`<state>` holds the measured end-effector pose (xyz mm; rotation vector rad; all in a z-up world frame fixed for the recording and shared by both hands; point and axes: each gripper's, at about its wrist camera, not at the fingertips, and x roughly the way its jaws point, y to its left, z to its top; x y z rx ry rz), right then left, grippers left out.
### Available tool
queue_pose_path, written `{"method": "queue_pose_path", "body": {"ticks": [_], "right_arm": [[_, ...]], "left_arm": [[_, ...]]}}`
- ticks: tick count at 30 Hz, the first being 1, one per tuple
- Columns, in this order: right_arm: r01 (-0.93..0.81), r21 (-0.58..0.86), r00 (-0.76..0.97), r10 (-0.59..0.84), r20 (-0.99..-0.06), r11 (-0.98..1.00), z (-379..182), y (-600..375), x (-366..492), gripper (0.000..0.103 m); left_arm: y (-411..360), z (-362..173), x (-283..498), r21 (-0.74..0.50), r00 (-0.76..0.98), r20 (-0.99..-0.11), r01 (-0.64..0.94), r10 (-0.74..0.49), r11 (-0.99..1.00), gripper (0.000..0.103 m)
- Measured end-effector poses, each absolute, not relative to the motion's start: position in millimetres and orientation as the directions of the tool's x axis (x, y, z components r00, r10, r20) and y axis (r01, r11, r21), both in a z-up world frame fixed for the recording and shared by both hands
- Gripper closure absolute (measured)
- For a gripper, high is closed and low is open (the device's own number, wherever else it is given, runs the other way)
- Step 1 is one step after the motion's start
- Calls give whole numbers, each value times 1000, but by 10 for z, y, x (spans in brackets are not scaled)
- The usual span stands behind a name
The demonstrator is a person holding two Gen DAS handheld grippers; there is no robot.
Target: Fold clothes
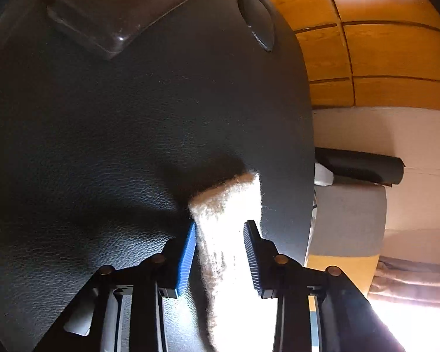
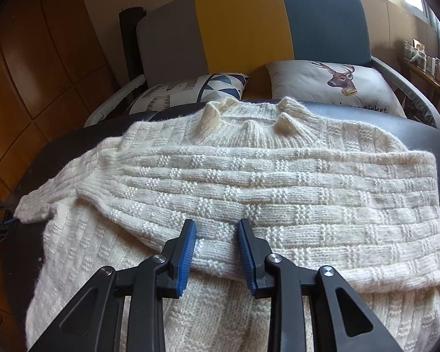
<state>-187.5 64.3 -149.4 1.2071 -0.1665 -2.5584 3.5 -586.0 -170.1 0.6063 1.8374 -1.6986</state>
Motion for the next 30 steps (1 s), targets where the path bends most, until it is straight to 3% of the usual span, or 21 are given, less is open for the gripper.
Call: {"method": "queue_pose_path", "body": {"ticks": [1,2,3,9,13,16,23,30], "right_arm": [[225,241,-597,-329,-731,-944,-1499,655,-1878,73],[224,251,-596,-336,-729,-942,-1503,667,-1883,73],[224,258,-595,-341,-728,-940,-1506,676,-1885,73],[224,250,-589,-335,-736,-942,-1449,644,-1897,73],[258,244,-577,-351,-738,-935,-1352,520,-1988,73],[294,223,-562,-357,-746,-930,-1318,379,-2080,73],[362,129,-515,-313,-798,-923,-1426,9,-2274,73],[380,101,-517,-302,-801,-919,-1496,-8,-2272,73]], "left_arm": [[-5857,-1694,5,-732,-732,-680,676,-44,88,78],[-5850,-1693,-19,-715,-714,-699,696,-39,74,95],[-5840,-1710,-25,-703,-703,-711,708,-34,64,97],[-5763,-1666,-84,-708,-707,-705,706,-55,-1,97],[-5648,-1396,-193,-721,-733,-678,677,-53,-147,97],[-5453,-1114,-343,-779,-798,-602,588,-3,-218,97],[-4626,-295,-918,-880,-902,-383,291,200,-375,97],[-3486,144,-1411,-911,-850,-262,61,458,-408,97]]}}
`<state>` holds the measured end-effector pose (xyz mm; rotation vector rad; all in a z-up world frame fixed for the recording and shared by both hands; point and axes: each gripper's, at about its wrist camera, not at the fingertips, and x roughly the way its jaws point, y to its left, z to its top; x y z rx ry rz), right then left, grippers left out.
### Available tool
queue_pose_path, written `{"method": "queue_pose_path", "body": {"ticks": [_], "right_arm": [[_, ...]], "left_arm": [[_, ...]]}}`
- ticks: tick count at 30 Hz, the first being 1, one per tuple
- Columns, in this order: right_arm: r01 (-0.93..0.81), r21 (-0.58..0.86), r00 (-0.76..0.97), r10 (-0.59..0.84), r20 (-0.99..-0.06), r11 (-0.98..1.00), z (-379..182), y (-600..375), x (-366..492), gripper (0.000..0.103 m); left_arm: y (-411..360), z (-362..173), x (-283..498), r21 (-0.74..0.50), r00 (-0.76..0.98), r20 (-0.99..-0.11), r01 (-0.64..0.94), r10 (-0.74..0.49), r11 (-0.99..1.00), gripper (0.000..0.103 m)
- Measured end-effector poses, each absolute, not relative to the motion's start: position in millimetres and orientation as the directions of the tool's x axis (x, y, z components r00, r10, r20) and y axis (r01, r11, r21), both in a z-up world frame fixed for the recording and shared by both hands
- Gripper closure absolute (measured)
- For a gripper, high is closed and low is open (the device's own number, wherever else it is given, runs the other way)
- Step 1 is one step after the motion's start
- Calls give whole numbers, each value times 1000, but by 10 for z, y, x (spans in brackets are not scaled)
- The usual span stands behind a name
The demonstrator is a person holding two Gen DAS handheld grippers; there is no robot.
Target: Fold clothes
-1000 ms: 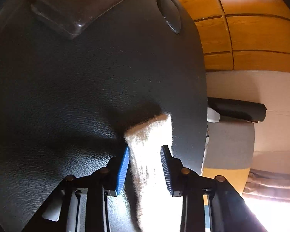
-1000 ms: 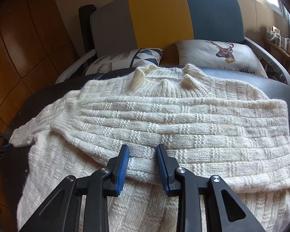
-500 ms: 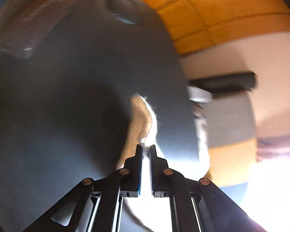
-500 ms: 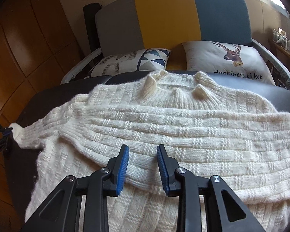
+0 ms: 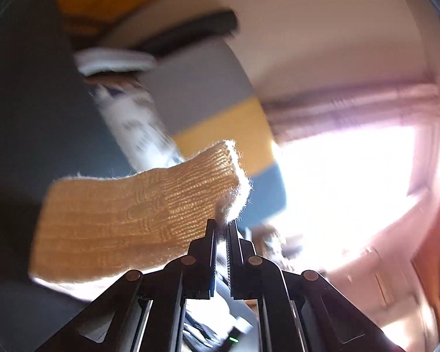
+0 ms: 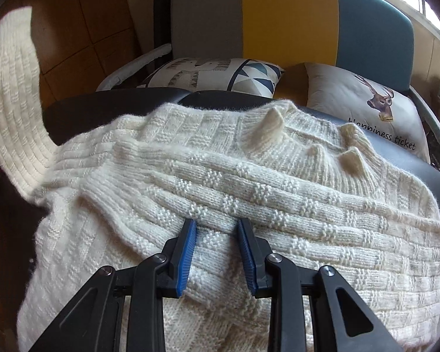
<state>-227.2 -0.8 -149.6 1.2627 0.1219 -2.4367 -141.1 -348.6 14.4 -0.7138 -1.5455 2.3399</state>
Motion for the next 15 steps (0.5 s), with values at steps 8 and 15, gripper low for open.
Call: {"method": "queue_pose_path", "body": {"ticks": [8,15], "right_arm": [[370,205,-514,-384,-767,-906,-1516,169,-2266,75],[331,424,-480,-537,-693,-843,-1557,506,-2336,78]], "left_arm": [[-2150,133,-2192,-898,-688,-303,-25,659,-439,97],[-1293,-183,-2343,-875,-578,-393,-3,715,-483,97]]}}
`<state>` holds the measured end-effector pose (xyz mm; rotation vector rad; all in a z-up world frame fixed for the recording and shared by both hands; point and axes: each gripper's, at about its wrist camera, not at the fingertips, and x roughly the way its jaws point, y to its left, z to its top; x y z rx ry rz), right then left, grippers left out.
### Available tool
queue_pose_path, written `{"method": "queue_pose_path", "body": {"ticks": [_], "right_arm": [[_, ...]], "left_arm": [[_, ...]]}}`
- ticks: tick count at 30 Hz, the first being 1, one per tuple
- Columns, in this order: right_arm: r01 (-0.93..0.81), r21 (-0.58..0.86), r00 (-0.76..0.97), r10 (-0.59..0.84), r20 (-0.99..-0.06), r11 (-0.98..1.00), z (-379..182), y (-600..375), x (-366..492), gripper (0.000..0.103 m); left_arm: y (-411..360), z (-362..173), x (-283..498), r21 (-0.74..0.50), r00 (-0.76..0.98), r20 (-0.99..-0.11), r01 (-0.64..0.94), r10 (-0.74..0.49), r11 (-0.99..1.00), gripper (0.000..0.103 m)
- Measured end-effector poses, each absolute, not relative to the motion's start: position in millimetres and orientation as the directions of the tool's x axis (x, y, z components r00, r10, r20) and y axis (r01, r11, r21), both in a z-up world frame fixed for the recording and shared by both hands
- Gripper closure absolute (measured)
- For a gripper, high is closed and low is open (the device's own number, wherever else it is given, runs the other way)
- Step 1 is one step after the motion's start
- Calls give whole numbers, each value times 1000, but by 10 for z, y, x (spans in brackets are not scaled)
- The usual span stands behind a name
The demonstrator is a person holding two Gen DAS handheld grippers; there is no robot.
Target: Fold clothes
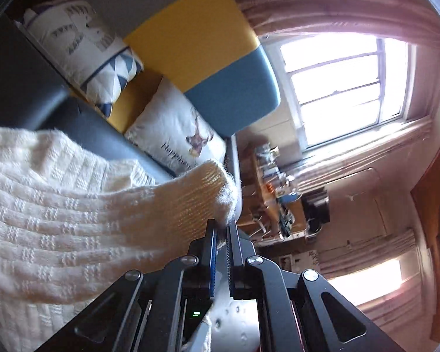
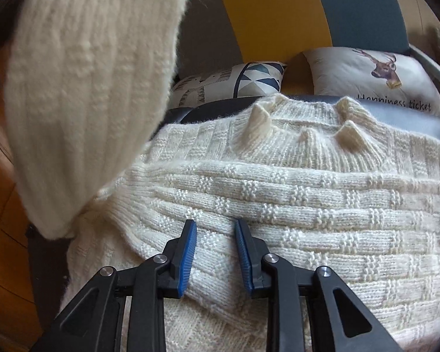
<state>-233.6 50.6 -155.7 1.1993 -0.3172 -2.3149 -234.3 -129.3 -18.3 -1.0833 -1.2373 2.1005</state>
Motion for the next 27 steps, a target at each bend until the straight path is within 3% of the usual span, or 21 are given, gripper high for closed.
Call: {"method": "queue_pose_path", "body": {"ticks": [8,14,18,20,22,27], "right_arm": [[284,576,-473,-634,-612,-767,-1564,879,-2258,76],[175,763,-467,-734,-492,-622,-1692,1223,-2241,75],[91,862,-487,-777,-398,-499,-1801,1428,-2221,73],[50,897,-501,-788,-358,-439,-1856,1494,-2204,73],[21,922,-517,-794,-320,-386,-1882,1537,-2176,69],[-28,965,-570,-789,-229,-260,-1948,1586,-2105,54]], "left_arm": [[-951,-889,-2532,-826,-493,-527,108,692,-553,97],[-801,-1152,-2666,-793,-435,-583,121,686,-597,97],[-834,-1151,-2640,-820,-425,-551,117,718,-559,94],[-886,-1154,-2610,-850,-406,-516,132,754,-510,74],[-996,-1133,-2522,-877,-420,-475,150,773,-457,67],[-1509,-1052,-2074,-935,-516,-354,160,780,-318,65]]}}
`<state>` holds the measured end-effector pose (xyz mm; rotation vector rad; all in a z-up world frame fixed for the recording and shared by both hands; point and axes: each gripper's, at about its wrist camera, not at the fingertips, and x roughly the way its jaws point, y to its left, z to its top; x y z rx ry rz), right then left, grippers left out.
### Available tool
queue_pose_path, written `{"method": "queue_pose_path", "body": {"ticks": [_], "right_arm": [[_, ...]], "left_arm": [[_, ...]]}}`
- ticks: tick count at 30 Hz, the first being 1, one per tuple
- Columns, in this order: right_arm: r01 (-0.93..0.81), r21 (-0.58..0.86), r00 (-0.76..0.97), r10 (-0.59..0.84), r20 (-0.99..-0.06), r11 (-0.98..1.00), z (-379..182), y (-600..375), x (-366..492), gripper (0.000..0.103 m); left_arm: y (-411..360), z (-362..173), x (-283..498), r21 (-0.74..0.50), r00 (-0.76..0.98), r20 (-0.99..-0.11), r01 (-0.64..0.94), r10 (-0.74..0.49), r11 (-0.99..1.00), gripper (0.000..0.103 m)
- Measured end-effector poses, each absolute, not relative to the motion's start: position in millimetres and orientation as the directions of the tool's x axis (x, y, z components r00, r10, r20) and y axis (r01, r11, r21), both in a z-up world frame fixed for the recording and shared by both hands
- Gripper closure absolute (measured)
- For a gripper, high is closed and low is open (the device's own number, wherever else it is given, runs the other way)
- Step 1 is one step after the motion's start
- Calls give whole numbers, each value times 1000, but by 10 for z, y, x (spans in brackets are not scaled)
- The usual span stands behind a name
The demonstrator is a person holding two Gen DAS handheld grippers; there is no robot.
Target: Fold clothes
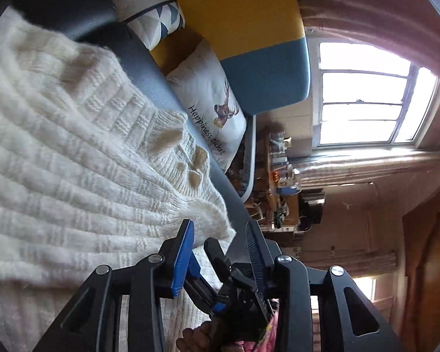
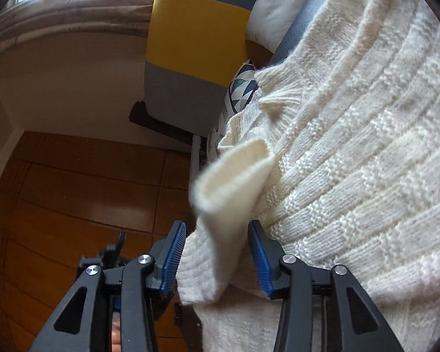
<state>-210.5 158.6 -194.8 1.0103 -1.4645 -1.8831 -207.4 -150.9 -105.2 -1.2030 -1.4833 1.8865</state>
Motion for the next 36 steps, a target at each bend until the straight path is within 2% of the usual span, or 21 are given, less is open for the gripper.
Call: {"method": "queue_pose_path", "body": {"ticks": [2,4,10,11,12,13,15,19,21,26,28,36], "right_arm": [[-47,976,-602,-774,-199,-214,-1983,1599,-2065,51],[-64,971,-614,-758,-220,-230,-1987,1562,-2052,51],[-99,838,-534,-681,-500,-537,-1807,1171,-2144,52],[-99,806,-514,-664,-543,-583,-1782,1109,-2159,61],[-116,770,-495,-636,-592,-627,-1771,1062,-2174,92],[-119,743,-487,-613,-622,-658,-1748,1021,-2182,97],[-96,703,-485,-584,-651,-705,-1676,935,-2191,97],[-3,667,-495,-579,-648,-745,-1327,783,-2267,97],[55,649,-504,-582,-638,-759,-1038,739,-2313,97],[186,622,-521,-613,-593,-760,-308,378,-2502,97],[234,610,-535,-624,-570,-757,-5,339,-2494,97],[318,543,-624,-603,-497,-777,827,486,-2511,97]], "left_arm": [[-1790,-1069,-1857,-948,-564,-319,175,762,-267,63],[-2058,-1105,-1640,-951,-609,-309,193,731,-242,62],[-2548,-1321,-1178,-954,-678,-299,234,671,-188,60],[-2593,-1375,-1136,-955,-686,-291,243,667,-168,60],[-2629,-1431,-1099,-959,-693,-274,247,667,-138,60],[-2662,-1474,-1062,-961,-700,-262,253,664,-112,60],[-2721,-1549,-998,-963,-713,-238,260,659,-66,60],[-2702,-1636,-981,-962,-715,-206,275,668,-2,51],[-2656,-1660,-992,-961,-713,-185,274,676,26,50],[-2425,-1692,-1106,-956,-733,-118,265,670,122,37],[-2378,-1732,-1183,-947,-754,-94,270,650,176,35],[-2507,-1695,-1548,-949,-816,-150,278,558,151,35]]}}
